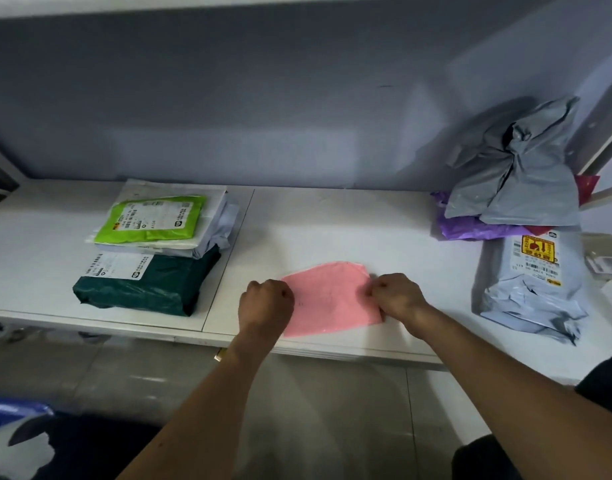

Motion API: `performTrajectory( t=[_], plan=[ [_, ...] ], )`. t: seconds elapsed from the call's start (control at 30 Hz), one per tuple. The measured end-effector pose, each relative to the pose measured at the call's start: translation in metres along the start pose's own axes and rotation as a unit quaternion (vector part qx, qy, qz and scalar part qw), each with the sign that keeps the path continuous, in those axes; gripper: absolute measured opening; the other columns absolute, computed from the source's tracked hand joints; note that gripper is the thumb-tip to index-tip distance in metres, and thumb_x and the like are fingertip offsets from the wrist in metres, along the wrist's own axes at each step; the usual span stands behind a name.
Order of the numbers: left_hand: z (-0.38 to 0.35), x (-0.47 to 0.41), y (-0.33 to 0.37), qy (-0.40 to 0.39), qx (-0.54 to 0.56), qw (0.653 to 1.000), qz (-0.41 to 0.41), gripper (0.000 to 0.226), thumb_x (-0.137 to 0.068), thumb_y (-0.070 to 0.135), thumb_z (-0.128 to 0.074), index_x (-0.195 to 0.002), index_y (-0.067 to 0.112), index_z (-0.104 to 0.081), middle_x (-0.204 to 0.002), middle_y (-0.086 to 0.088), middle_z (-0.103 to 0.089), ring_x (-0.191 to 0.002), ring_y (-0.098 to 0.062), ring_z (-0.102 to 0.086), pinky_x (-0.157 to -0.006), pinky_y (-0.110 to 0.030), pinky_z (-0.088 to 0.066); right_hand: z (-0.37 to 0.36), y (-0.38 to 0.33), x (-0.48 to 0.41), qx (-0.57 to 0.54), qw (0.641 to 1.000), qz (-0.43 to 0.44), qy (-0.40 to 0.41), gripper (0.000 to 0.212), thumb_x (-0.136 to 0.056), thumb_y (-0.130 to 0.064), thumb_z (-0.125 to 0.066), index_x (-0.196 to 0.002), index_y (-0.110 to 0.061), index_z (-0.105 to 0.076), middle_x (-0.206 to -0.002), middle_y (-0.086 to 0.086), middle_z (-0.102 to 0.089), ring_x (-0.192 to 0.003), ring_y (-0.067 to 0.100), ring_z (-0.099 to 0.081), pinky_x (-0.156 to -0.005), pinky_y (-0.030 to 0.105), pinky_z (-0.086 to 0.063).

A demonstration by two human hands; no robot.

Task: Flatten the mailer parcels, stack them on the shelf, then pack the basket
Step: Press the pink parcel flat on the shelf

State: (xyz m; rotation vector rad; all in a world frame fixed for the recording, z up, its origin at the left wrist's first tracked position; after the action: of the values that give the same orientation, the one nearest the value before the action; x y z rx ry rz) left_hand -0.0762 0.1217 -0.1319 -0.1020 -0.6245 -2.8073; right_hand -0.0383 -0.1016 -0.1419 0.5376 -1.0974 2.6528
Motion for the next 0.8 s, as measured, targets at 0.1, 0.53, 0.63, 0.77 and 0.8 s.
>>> performTrajectory(
  t=[0.1, 0.53, 0.63, 0.77, 0.8],
  plan=[
    [-0.015, -0.001, 0.012, 0.072, -0.048, 0.99, -0.107, 0.031, -0.088, 0.004, -0.045, -0.096, 0.011, -0.074, -0.102, -0.008, -0.07, -0.093, -0.028, -0.06, -0.085, -0.037, -0.052, -0.012, 0.002, 0.004, 0.181, 0.978, 0.06, 0.088, 0.038, -0.095, -0.035, -0.036, -0.097, -0.012, -0.067, -0.111, 0.014, -0.057, -0.105, 0.033, -0.052, -0.092, 0.038, -0.048],
    [-0.096, -0.015, 0.015, -0.003, -0.172, 0.95, -0.26, 0.065, -0.094, 0.03, -0.007, -0.153, 0.005, -0.019, -0.161, -0.01, -0.017, -0.15, -0.025, -0.007, -0.121, -0.046, -0.01, -0.078, 0.007, -0.028, 0.3, 0.879, 0.354, 0.111, 0.055, -0.094, -0.024, -0.032, -0.14, 0.001, -0.047, -0.145, 0.015, -0.048, -0.136, 0.025, -0.044, -0.112, 0.041, -0.036],
    [-0.099, -0.013, 0.011, 0.014, -0.162, 0.953, -0.256, 0.061, -0.099, 0.032, -0.016, -0.154, 0.006, -0.018, -0.161, -0.01, -0.015, -0.15, -0.023, -0.007, -0.121, -0.045, -0.013, -0.082, 0.009, -0.029, 0.298, 0.889, 0.333, 0.101, 0.056, -0.1, -0.029, -0.021, -0.142, 0.001, -0.043, -0.147, 0.014, -0.045, -0.138, 0.023, -0.041, -0.11, 0.042, -0.039],
    [-0.097, -0.014, 0.012, -0.015, -0.166, 0.948, -0.27, 0.065, -0.098, 0.036, -0.007, -0.154, 0.006, -0.012, -0.162, -0.009, -0.007, -0.15, -0.024, -0.001, -0.121, -0.045, -0.013, -0.08, 0.008, -0.029, 0.294, 0.891, 0.331, 0.101, 0.066, -0.103, -0.032, -0.002, -0.142, 0.001, -0.044, -0.147, 0.015, -0.045, -0.138, 0.023, -0.042, -0.11, 0.042, -0.039],
    [-0.095, -0.015, 0.011, -0.012, -0.166, 0.947, -0.275, 0.064, -0.099, 0.036, -0.009, -0.154, 0.005, -0.017, -0.162, -0.01, -0.012, -0.15, -0.024, -0.006, -0.12, -0.045, -0.018, -0.078, 0.007, -0.027, 0.294, 0.89, 0.334, 0.103, 0.067, -0.103, -0.033, -0.001, -0.141, 0.001, -0.045, -0.147, 0.015, -0.045, -0.137, 0.023, -0.042, -0.11, 0.042, -0.04]
  ],
)
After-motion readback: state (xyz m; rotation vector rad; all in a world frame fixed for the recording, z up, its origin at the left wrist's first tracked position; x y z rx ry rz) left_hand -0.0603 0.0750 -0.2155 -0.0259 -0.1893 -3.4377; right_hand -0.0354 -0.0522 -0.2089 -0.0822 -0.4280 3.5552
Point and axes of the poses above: each hand's wrist, its own x-axis away from the middle knuckle, its own z-axis out of the back of the hand, y = z × x, the point moved 2 cm from there along -x, towards the middle knuckle
